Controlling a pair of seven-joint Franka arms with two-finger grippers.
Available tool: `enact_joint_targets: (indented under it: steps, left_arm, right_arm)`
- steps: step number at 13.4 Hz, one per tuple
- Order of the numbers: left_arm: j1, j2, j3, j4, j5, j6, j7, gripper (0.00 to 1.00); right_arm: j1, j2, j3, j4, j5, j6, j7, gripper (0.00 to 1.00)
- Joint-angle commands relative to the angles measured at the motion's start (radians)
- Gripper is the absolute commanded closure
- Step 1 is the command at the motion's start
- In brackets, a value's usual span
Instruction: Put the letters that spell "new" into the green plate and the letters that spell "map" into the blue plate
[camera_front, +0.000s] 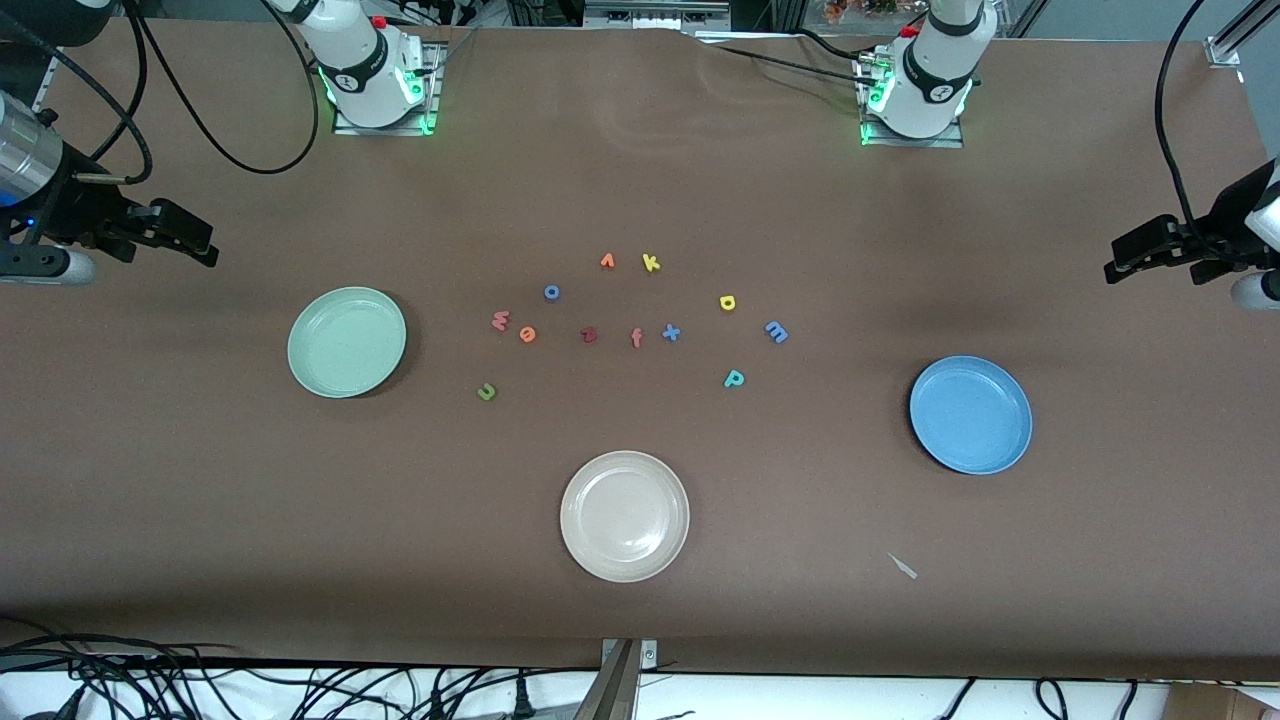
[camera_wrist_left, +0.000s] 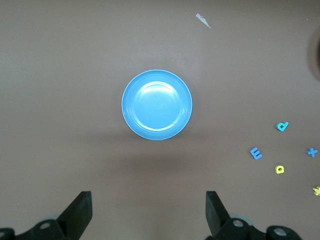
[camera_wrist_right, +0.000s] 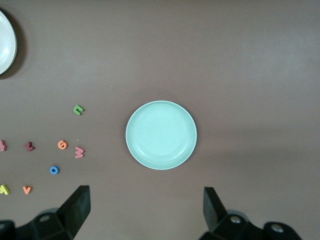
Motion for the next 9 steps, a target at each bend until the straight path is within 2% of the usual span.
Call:
enact_joint_targets:
  steps: [1, 6, 9]
  left_arm:
    - [0.005, 0.008, 0.001, 0.02, -0.017, -0.011, 0.019, 0.0]
    - [0.005, 0.008, 0.001, 0.02, -0.017, -0.009, 0.017, 0.0]
    - [0.005, 0.008, 0.001, 0.02, -0.017, -0.008, 0.011, 0.0]
  right_arm:
    - [0.041, 0.029, -0.001, 0.005, -0.014, -0.034, -0.004, 0.0]
    - [0.075, 0.077, 0.001, 0.003, -0.02, -0.026, 0.008, 0.0]
    - [0.122, 0.115, 0.001, 0.0, -0.02, 0.001, 0.153, 0.0]
